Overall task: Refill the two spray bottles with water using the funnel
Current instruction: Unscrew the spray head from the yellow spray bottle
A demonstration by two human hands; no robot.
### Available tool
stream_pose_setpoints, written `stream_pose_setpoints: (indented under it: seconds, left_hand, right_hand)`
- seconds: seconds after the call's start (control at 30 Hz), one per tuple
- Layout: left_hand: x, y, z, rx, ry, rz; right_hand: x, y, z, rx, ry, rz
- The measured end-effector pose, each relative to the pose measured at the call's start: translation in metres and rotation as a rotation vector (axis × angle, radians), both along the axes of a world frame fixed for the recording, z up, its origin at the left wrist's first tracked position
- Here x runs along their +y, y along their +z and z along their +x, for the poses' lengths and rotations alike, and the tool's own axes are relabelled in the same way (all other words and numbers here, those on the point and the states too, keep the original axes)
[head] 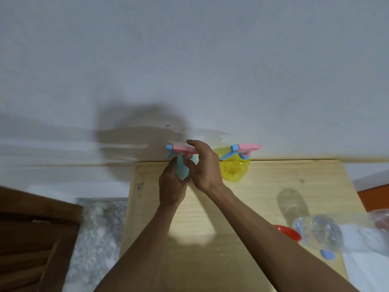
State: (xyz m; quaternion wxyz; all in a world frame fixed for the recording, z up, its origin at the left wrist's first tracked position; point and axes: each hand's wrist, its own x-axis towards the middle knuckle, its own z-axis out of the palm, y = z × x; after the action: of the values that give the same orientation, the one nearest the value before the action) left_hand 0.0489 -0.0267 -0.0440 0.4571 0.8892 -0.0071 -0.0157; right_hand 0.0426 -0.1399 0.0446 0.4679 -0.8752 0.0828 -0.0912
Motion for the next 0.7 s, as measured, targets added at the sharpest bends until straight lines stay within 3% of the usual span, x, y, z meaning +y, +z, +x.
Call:
stream_pose_setpoints:
  seconds: [0.13, 0.27, 0.43, 0.53, 0.7]
  left_hand:
    - [-0.006, 0.028, -0.015, 0.072, 0.059, 0.046]
    - [-0.012, 0.037, -0.046, 0.120, 0.197, -0.014]
    - [-0.045, 0.017, -0.075, 0.139, 0.106, 0.005]
    - [-0.076, 0.009, -0.071, 0.158, -0.002, -0.033]
    - [-0.119, 0.013, -0.046, 0.219, -0.050, -0.092]
  right_hand:
    - [0.010, 0.031, -0.034, -0.052, -0.011, -0.006]
    - [0.004, 0.052, -0.076, -0.225, -0.005, -0.022]
    - [-0.053, 0.053, -0.101, -0.249, -0.292, 0.028]
    - [-0.097, 0.040, -0.091, -0.158, -0.392, 0.008]
    - [-0.139, 0.021, -0.063, 0.065, -0.315, 0.156]
